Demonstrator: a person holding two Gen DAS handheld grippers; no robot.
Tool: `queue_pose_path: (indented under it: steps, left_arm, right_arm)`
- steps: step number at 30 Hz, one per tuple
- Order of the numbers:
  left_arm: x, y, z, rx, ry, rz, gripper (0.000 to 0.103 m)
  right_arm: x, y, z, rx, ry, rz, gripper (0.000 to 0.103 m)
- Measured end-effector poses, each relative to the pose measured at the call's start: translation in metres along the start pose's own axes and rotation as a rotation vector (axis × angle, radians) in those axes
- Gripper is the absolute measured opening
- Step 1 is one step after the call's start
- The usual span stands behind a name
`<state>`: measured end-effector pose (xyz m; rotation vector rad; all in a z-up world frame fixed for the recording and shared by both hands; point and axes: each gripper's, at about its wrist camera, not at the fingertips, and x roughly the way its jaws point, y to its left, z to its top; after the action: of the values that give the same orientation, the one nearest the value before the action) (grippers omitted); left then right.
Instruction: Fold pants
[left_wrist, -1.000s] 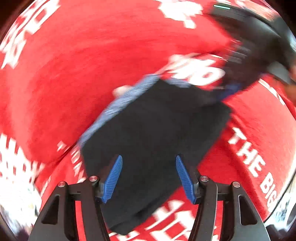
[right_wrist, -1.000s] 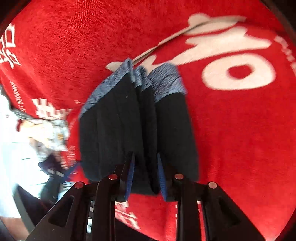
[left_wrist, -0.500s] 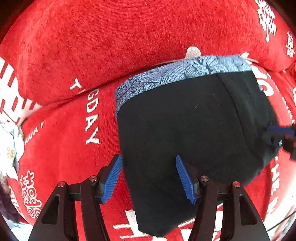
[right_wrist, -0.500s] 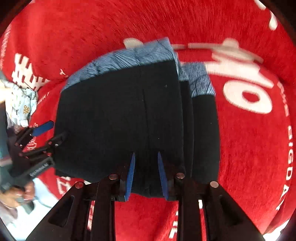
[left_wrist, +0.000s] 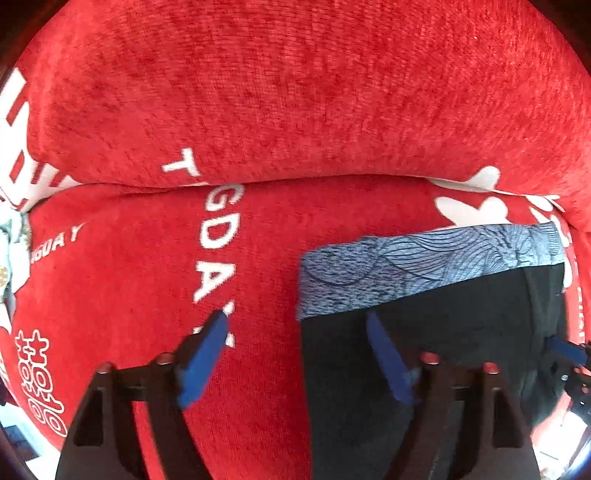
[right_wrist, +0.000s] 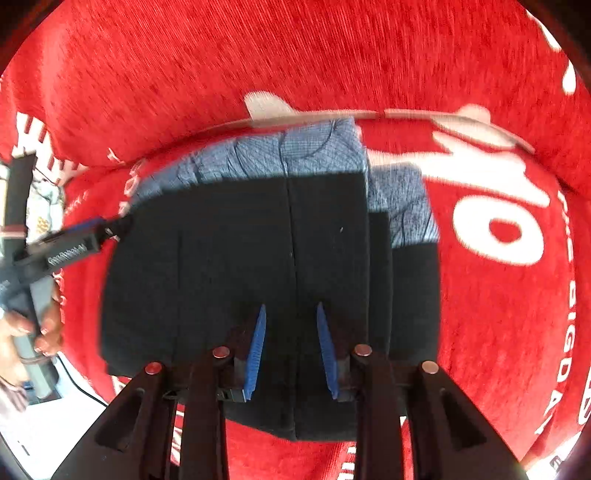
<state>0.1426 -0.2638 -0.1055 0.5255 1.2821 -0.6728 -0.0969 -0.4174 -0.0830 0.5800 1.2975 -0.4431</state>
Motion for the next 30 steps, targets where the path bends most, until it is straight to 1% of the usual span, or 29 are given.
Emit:
queue_pose_path:
  steps: [2, 4, 6, 8, 10, 11, 12, 13, 14, 18, 23, 26, 30]
  left_arm:
    - [-0.003, 0.004, -0.002, -0.026, 0.013, -0.018, 0.08]
    - [-0.005, 0.004, -0.002, -0.023, 0.013, -0.002, 0.08]
    - [-0.008, 0.002, -0.006, -0.004, 0.012, 0.034, 0.081]
    - [-0.013, -0.003, -0.011, 0.008, 0.008, 0.049, 0.08]
    - [-0.016, -0.006, -0.014, 0.01, 0.008, 0.044, 0.081]
    - [-0.018, -0.006, -0.016, 0.007, 0.012, 0.034, 0.082]
    - [-0.019, -0.004, -0.016, 0.003, 0.018, 0.022, 0.088]
    - [-0.021, -0.005, -0.018, 0.0, 0.019, 0.023, 0.101]
    - [-0.022, -0.005, -0.019, -0.001, 0.016, 0.023, 0.103]
    - [-0.026, -0.009, -0.025, 0.019, 0.024, 0.022, 0.103]
    - [-0.024, -0.012, -0.032, 0.028, 0.034, 0.021, 0.103]
    - [-0.023, -0.014, -0.038, 0.032, 0.044, 0.018, 0.103]
    - [-0.026, -0.017, -0.044, 0.029, 0.063, -0.002, 0.103]
  right_arm:
    - [-0.004, -0.006, -0.003, 0.031, 0.003, 0.019, 0.032]
    - [-0.008, -0.012, -0.007, 0.057, 0.011, 0.035, 0.034]
    - [-0.014, -0.014, -0.011, 0.053, 0.012, 0.027, 0.04]
    - [-0.019, -0.011, -0.018, 0.044, 0.01, 0.014, 0.049]
    - [-0.022, -0.01, -0.024, 0.041, 0.009, 0.007, 0.051]
    - [-0.024, -0.009, -0.024, 0.041, 0.007, 0.004, 0.051]
    - [-0.026, -0.007, -0.024, 0.042, 0.003, 0.002, 0.051]
    - [-0.028, -0.007, -0.024, 0.048, 0.0, 0.004, 0.052]
    - [-0.03, -0.008, -0.025, 0.056, -0.004, 0.008, 0.052]
    - [-0.031, -0.005, -0.023, 0.069, -0.004, 0.018, 0.059]
    - [-0.04, 0.0, -0.023, 0.046, -0.01, 0.011, 0.073]
    - [-0.046, -0.004, -0.025, 0.044, -0.016, 0.006, 0.078]
    - [-0.052, -0.016, -0.031, 0.052, -0.025, -0.012, 0.079]
